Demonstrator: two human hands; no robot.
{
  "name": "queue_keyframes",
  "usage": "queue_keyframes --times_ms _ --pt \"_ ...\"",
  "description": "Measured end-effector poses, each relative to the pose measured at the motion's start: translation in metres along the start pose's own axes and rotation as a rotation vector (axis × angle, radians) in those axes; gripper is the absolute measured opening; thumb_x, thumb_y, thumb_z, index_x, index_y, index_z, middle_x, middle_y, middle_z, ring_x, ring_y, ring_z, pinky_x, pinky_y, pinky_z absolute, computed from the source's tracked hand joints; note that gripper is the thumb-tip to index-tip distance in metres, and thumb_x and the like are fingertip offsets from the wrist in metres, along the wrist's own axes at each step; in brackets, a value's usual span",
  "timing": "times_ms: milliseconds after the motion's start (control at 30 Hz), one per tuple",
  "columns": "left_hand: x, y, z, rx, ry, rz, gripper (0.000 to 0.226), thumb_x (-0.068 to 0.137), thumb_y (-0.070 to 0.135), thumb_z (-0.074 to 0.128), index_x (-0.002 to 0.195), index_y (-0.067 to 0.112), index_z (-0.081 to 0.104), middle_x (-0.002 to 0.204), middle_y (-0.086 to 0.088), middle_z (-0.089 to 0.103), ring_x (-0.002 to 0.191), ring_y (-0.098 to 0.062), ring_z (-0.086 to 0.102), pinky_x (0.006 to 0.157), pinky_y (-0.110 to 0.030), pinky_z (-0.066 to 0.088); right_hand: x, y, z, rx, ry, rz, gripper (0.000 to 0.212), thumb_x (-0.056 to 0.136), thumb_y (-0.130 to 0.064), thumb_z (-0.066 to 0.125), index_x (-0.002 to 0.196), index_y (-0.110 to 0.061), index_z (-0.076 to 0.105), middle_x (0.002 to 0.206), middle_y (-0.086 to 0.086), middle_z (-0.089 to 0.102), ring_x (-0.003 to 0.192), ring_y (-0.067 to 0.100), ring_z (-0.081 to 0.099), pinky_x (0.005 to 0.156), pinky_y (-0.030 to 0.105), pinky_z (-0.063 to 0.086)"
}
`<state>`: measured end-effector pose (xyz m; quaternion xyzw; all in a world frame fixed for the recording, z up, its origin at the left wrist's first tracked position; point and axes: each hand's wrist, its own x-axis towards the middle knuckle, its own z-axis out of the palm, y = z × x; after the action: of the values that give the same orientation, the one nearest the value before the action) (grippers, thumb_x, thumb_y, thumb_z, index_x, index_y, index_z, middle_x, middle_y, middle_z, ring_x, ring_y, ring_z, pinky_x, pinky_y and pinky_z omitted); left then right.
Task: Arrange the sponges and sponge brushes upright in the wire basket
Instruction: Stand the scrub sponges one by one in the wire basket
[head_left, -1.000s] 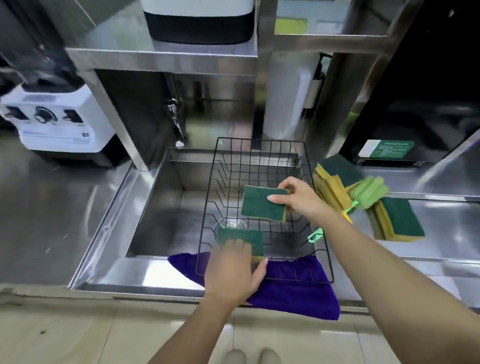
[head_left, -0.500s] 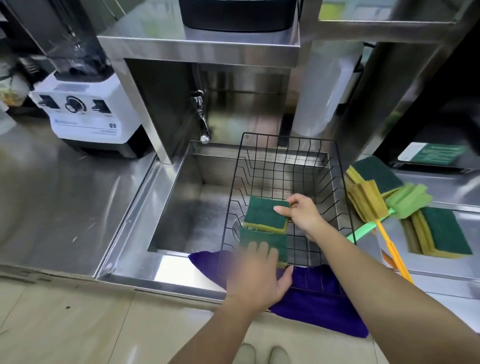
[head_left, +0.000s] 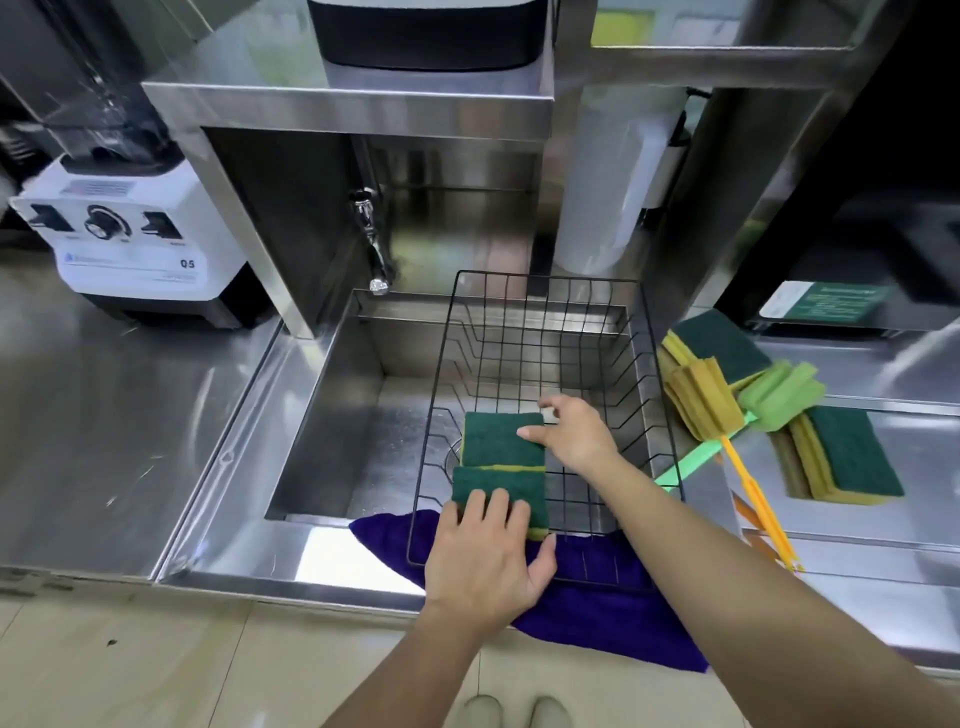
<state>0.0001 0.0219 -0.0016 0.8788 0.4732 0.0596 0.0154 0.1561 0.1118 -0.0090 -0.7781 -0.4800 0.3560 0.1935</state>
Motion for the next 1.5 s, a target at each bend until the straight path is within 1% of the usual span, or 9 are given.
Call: queue_keyframes --times_ms 267,433,700,900,1033,1200,1267,1367,1500 --pt "0.001 0.002 -0.005 0.002 -0.052 -0.018 0.043 0.084 0.044 0.035 0.078 0.009 0.059 0.076 -0.01 0.06 0.07 -0.031 0.054 0.064 -0.042 0.046 -0.029 0.002 -0.041 0.002 0.257 -0.183 0.028 0.089 -0.027 0.053 0.116 -0.018 0.057 0.106 0.004 0.068 0.098 0.025 0.062 0.083 0.036 0.051" --pt "0.011 0.025 -0.011 0.005 -0.097 0.062 0.052 0.086 0.05 0.033 0.093 0.007 0.062 0.103 -0.016 0.065 0.093 -0.034 0.058 0.08 -0.046 0.048 -0.038 0.039 -0.087 0.104 0.421 -0.102 0.029 0.088 -0.017 0.053 0.117 -0.013 0.054 0.086 0.002 0.06 0.093 0.031 0.061 0.079 0.036 0.047" --pt "0.025 0.079 0.007 0.015 -0.188 0.213 0.064 0.088 0.056 0.004 0.109 0.018 0.05 0.111 -0.002 0.056 0.102 -0.024 0.046 0.091 -0.04 0.034 -0.064 0.134 -0.135 -0.146 0.841 0.19 0.044 0.084 -0.02 0.058 0.125 -0.008 0.048 0.126 0.017 0.053 0.117 0.036 0.045 0.093 0.045 0.033" --pt "0.026 0.081 0.005 -0.005 -0.162 0.222 0.057 0.089 0.052 0.02 0.101 0.014 0.06 0.097 -0.007 0.064 0.087 -0.028 0.057 0.077 -0.043 0.046 -0.076 0.187 -0.152 -0.073 0.735 0.533 0.066 0.085 -0.04 0.058 0.131 0.002 0.035 0.136 0.023 0.044 0.126 0.038 0.039 0.101 0.048 0.031" --pt "0.026 0.082 0.005 -0.006 -0.187 0.204 0.061 0.088 0.055 0.01 0.104 0.018 0.057 0.102 -0.002 0.061 0.092 -0.024 0.053 0.082 -0.04 0.042 -0.076 0.2 -0.154 0.067 0.62 0.641 0.067 0.08 -0.047 0.061 0.125 -0.001 0.043 0.132 0.023 0.047 0.123 0.04 0.042 0.102 0.05 0.034" --pt "0.026 0.08 0.009 0.028 -0.192 0.199 0.069 0.084 0.057 -0.005 0.109 0.023 0.05 0.11 0.003 0.055 0.101 -0.019 0.047 0.088 -0.036 0.035 -0.073 0.2 -0.152 0.32 0.716 0.612 0.052 0.072 -0.033 0.074 0.109 -0.007 0.049 0.12 0.02 0.048 0.109 0.04 0.05 0.097 0.052 0.042" --pt "0.026 0.079 0.01 0.022 -0.172 0.198 0.07 0.084 0.057 -0.005 0.11 0.024 0.05 0.109 0.004 0.055 0.101 -0.018 0.047 0.088 -0.035 0.035 -0.071 0.195 -0.15 0.529 0.743 0.546 0.028 0.075 -0.023 0.071 0.089 -0.014 0.048 0.104 0.016 0.053 0.093 0.034 0.054 0.083 0.045 0.049" --pt "0.025 0.079 0.01 0.006 -0.163 0.186 0.069 0.084 0.058 -0.004 0.109 0.024 0.051 0.109 0.004 0.055 0.1 -0.018 0.047 0.088 -0.035 0.036 -0.069 0.191 -0.146 0.693 0.758 0.456 0.029 0.079 -0.013 0.066 0.07 -0.02 0.039 0.074 0.003 0.047 0.076 0.026 0.048 0.056 0.03 0.039" --pt "0.025 0.078 0.009 -0.02 -0.164 0.178 0.067 0.085 0.058 -0.002 0.108 0.024 0.05 0.108 0.004 0.054 0.1 -0.017 0.046 0.087 -0.034 0.035 -0.073 0.184 -0.15 0.896 0.935 0.426 0.022 0.079 -0.012 0.06 0.086 -0.019 0.041 0.081 0.003 0.05 0.08 0.027 0.051 0.07 0.037 0.045"
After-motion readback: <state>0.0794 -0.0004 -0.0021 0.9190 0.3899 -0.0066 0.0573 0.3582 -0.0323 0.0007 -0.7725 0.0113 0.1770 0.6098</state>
